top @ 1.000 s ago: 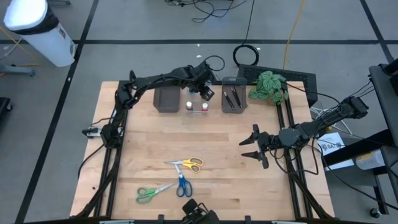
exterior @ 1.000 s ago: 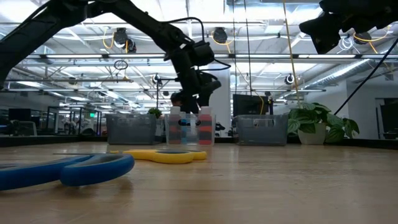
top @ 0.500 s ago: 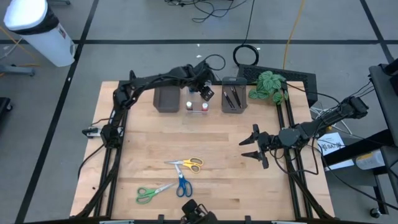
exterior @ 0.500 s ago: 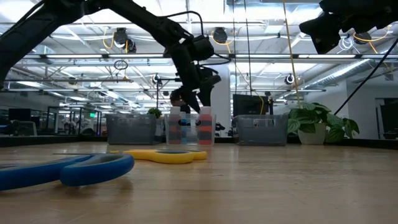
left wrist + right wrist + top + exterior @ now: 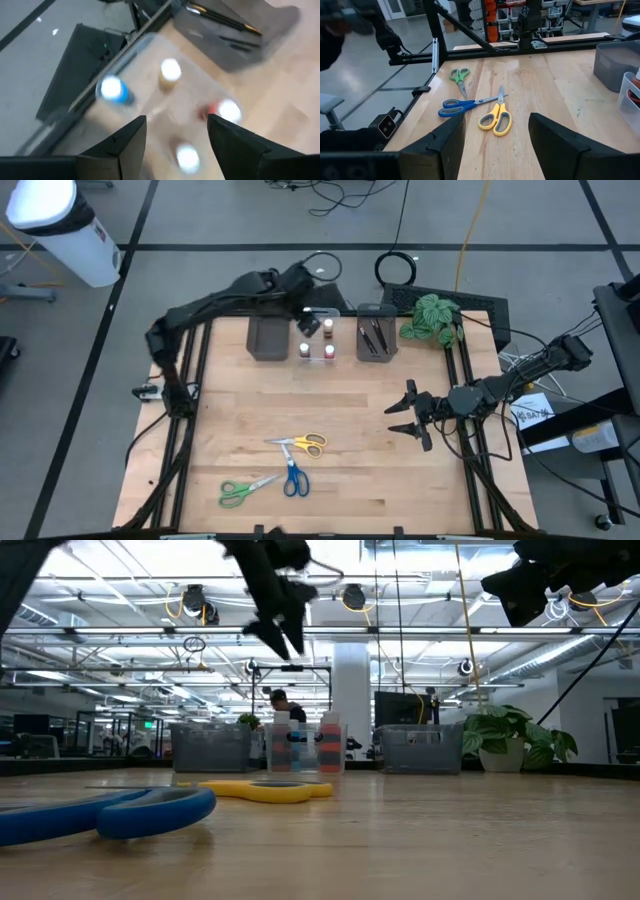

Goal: Pick & Place Paint Supplies
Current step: Put the yellow scissors into the left black bin

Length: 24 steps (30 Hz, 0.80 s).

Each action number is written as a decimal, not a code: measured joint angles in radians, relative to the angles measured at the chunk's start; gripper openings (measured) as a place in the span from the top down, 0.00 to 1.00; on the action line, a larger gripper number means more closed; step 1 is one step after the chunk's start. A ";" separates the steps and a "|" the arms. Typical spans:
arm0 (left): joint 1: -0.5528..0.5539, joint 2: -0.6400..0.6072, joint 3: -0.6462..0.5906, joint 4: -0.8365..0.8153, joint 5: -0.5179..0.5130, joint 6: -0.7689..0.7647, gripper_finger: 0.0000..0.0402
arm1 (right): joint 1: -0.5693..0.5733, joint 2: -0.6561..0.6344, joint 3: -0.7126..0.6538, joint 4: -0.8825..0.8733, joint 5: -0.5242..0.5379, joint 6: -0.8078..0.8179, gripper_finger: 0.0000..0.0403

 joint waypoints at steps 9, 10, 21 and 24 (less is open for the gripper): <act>-0.268 -0.249 0.000 -0.215 -0.156 -0.135 0.44 | 0.000 0.000 0.000 0.000 -0.001 0.026 0.50; -0.315 -0.269 0.000 -0.226 -0.179 -0.157 0.44 | 0.000 0.000 0.000 0.000 0.000 0.026 0.50; -0.775 -0.266 0.000 -0.247 -0.291 -0.354 0.44 | 0.000 0.000 0.000 0.000 -0.001 0.047 0.50; -0.846 -0.211 0.000 -0.246 -0.297 -0.353 0.44 | 0.000 0.000 0.000 0.000 -0.001 0.056 0.50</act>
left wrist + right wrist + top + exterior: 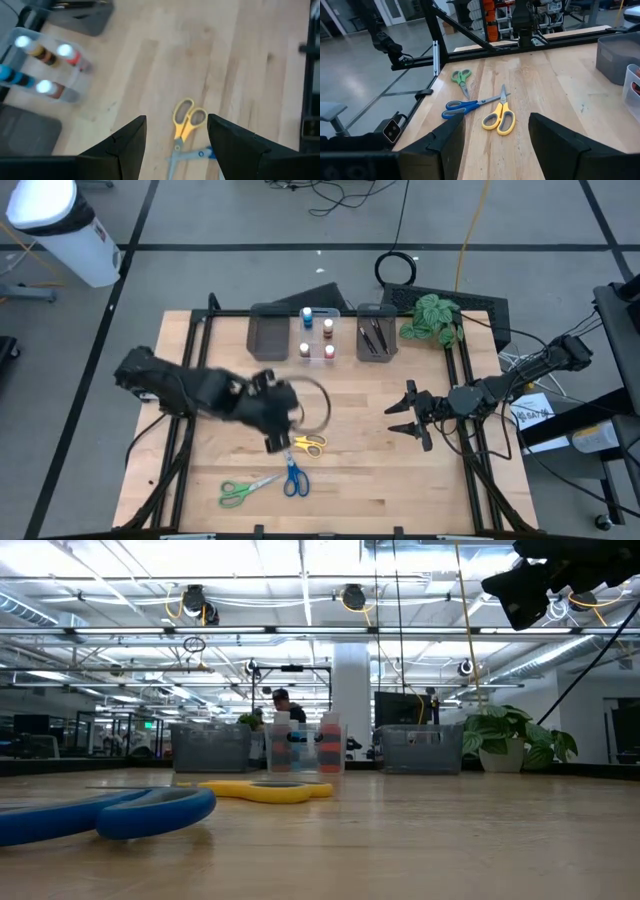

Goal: Pick & Place Paint Supplies
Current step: Put the yellow scissors into the left black bin

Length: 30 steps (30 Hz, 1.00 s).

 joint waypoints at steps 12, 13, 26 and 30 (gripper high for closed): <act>-0.040 0.277 -0.048 0.028 -0.078 0.067 0.41 | 0.000 0.000 0.000 -0.001 -0.001 -0.003 0.50; -0.031 0.287 -0.070 0.059 -0.079 0.081 0.40 | 0.000 0.000 0.000 -0.002 -0.002 -0.003 0.50; 0.035 0.325 -0.350 0.435 0.096 0.276 0.29 | 0.000 0.000 0.000 -0.009 -0.002 -0.004 0.50; 0.053 0.326 -0.424 0.547 0.155 0.312 0.32 | 0.000 0.000 0.000 -0.008 -0.002 -0.004 0.50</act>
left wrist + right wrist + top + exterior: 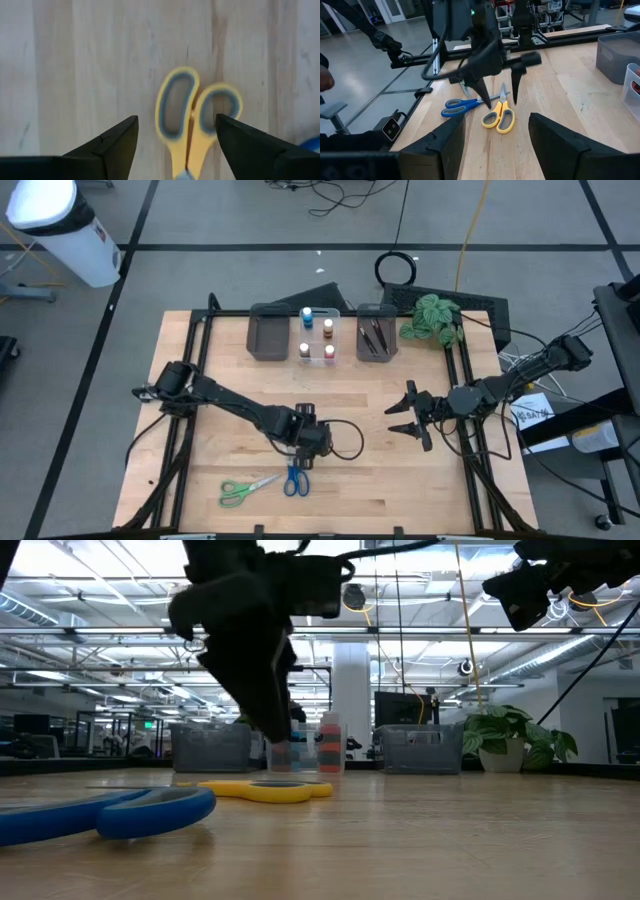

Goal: Pick & Place Paint Supplies
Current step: Put the yellow scissors into the left black bin

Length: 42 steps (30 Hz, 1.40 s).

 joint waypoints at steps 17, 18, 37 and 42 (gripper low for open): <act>0.007 -0.001 -0.124 0.201 0.093 0.196 0.44 | 0.000 0.000 0.000 0.000 0.002 0.000 0.50; 0.007 -0.001 -0.128 0.216 0.093 0.196 0.45 | 0.000 0.000 0.000 0.000 0.002 0.000 0.50; 0.010 -0.001 -0.198 0.304 0.107 0.192 0.62 | 0.000 0.000 0.000 0.000 0.002 0.000 0.50; 0.018 0.020 -0.198 0.316 0.099 0.180 0.67 | 0.000 0.000 0.000 0.000 0.002 0.000 0.50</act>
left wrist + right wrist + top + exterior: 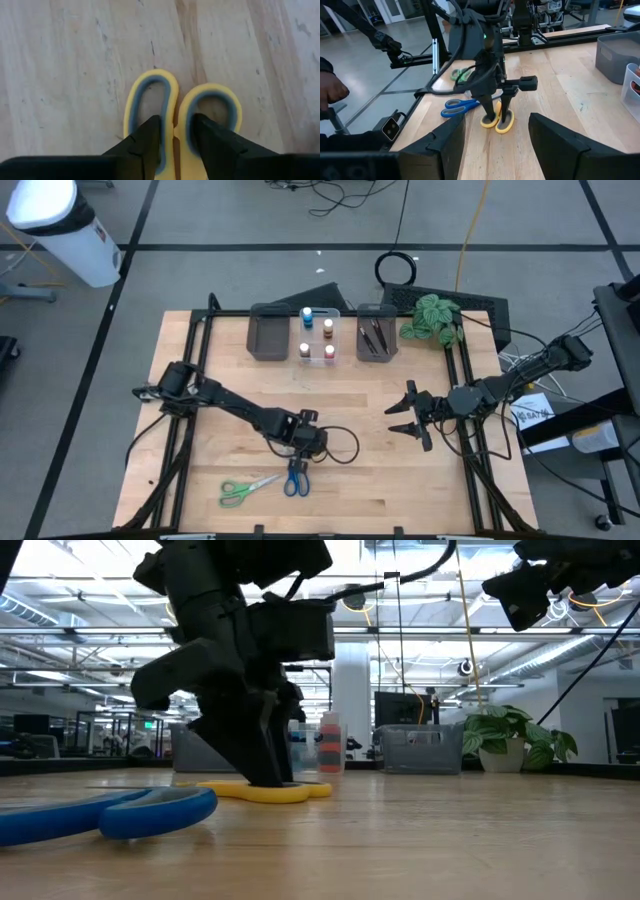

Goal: Pick & Place Paint Supplies
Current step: Put the yellow scissors into the left black bin

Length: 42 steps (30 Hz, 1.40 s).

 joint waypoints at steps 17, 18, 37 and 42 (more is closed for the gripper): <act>0.022 -0.030 -0.005 -0.014 -0.004 -0.083 0.90 | 0.000 0.000 -0.001 0.000 0.000 0.000 0.50; 0.023 -0.051 -0.006 -0.027 -0.016 -0.086 0.93 | 0.000 0.000 -0.001 0.000 0.000 0.000 0.50; 0.023 -0.151 -0.002 -0.053 -0.127 -0.249 0.77 | 0.000 0.000 -0.001 0.000 0.000 0.000 0.50; 0.023 -0.059 -0.002 -0.052 -0.097 -0.240 0.56 | 0.000 0.000 -0.001 0.000 0.000 0.000 0.50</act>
